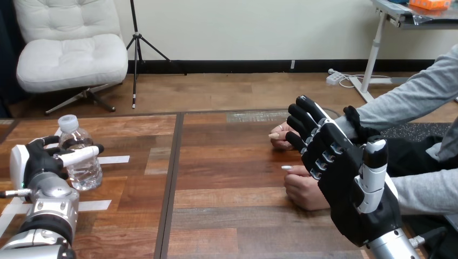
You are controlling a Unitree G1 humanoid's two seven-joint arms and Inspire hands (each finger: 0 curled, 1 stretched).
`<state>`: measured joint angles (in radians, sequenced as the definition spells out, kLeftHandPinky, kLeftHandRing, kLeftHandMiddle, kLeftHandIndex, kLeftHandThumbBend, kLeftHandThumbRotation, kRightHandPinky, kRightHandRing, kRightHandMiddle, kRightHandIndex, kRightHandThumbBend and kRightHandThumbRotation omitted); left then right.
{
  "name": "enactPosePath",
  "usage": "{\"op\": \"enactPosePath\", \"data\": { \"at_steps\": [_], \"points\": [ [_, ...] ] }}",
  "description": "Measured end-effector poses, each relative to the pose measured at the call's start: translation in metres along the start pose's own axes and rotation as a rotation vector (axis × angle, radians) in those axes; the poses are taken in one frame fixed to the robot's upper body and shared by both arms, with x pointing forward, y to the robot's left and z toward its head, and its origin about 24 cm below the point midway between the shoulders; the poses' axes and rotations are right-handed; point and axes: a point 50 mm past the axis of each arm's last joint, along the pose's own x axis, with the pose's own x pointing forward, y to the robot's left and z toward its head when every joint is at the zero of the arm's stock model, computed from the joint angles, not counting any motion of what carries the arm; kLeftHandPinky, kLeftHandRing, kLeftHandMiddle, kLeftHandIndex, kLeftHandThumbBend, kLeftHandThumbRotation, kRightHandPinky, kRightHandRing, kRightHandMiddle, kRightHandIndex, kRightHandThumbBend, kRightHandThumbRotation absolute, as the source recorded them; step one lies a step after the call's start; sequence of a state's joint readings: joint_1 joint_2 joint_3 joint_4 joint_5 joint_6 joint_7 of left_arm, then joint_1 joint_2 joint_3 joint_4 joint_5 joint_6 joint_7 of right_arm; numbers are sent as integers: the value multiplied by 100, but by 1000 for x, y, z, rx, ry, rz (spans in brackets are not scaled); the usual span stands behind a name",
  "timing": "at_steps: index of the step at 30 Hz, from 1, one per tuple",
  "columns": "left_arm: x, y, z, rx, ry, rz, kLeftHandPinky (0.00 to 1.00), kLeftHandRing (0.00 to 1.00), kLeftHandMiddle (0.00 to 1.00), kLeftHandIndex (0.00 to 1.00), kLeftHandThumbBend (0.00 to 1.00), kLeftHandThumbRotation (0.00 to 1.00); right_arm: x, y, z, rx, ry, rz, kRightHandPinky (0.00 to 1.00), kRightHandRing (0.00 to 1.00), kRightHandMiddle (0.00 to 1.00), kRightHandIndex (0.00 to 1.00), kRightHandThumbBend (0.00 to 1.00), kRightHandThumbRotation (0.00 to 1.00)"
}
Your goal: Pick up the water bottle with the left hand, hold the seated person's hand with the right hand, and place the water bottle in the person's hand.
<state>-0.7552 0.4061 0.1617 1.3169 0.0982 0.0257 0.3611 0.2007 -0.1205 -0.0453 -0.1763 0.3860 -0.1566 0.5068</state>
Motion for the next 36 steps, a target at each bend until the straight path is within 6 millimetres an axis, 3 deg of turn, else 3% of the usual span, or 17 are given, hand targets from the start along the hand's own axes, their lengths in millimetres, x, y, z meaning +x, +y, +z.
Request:
{"op": "enactPosePath", "data": {
  "at_steps": [18,36],
  "points": [
    [0,-3,-1,-6,15,-69,75,84,88,89,91,10,0,0,0,0,-1,-1,100,99,96,95,100,100],
    [0,-5,3,-3,11,-106,79,87,90,90,91,9,0,0,0,0,-1,-1,99,99,96,95,99,100]
  ]
}}
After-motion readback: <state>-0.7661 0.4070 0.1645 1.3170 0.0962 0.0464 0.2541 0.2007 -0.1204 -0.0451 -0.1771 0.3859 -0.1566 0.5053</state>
